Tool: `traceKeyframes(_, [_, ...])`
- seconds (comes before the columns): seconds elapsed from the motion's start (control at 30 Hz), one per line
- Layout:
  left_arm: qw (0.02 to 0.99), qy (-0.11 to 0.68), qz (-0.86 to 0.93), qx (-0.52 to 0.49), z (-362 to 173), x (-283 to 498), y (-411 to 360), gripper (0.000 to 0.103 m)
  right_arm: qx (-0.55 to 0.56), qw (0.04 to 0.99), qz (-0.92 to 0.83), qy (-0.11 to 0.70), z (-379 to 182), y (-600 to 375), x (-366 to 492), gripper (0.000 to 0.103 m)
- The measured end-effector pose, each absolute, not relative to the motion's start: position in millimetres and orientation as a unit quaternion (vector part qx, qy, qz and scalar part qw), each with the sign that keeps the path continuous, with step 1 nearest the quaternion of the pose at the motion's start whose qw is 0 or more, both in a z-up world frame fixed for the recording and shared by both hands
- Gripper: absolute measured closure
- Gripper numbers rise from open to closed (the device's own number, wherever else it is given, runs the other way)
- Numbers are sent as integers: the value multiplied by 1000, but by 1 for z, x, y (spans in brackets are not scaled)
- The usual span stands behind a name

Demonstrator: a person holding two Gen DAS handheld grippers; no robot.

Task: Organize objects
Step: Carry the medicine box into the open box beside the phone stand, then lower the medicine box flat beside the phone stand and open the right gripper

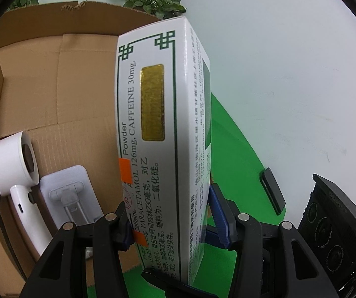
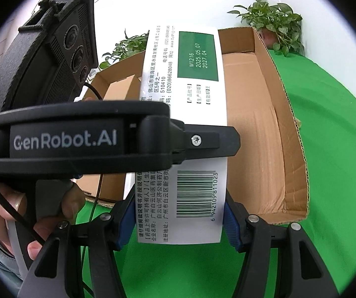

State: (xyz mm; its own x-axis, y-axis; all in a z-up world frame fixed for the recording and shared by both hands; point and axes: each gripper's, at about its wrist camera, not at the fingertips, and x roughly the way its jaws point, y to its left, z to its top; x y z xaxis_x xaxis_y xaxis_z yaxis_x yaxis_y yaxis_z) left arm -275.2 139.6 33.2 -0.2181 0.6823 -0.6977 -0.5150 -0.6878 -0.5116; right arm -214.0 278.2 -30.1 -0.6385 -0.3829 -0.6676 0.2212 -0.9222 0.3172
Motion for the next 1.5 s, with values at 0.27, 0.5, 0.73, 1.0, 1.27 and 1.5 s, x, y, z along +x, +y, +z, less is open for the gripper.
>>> traceKeyframes(0.27, [377, -83, 766, -514, 15, -299, 146, 55, 411, 170, -888, -117, -47, 283, -237, 44])
traceKeyframes(0.5, [350, -82, 765, -534, 8, -313, 142, 51, 431, 179, -875, -125, -62, 283, -254, 44])
traceKeyframes(0.73, [330, -86, 794, -504, 40, -302, 101, 46, 451, 150, -875, -88, -75, 269, -261, 44])
traceKeyframes(1.0, [284, -89, 827, -477, 53, -276, 44, 46, 472, 122, -871, -58, -79, 252, -266, 44])
traceKeyframes(1.27, [278, -87, 838, -462, 28, -233, 3, 46, 496, 65, -866, -26, -83, 265, -272, 44])
traceKeyframes(1.5, [246, -66, 863, -436, 12, -255, 12, 46, 506, 75, -859, -27, -84, 255, -266, 41])
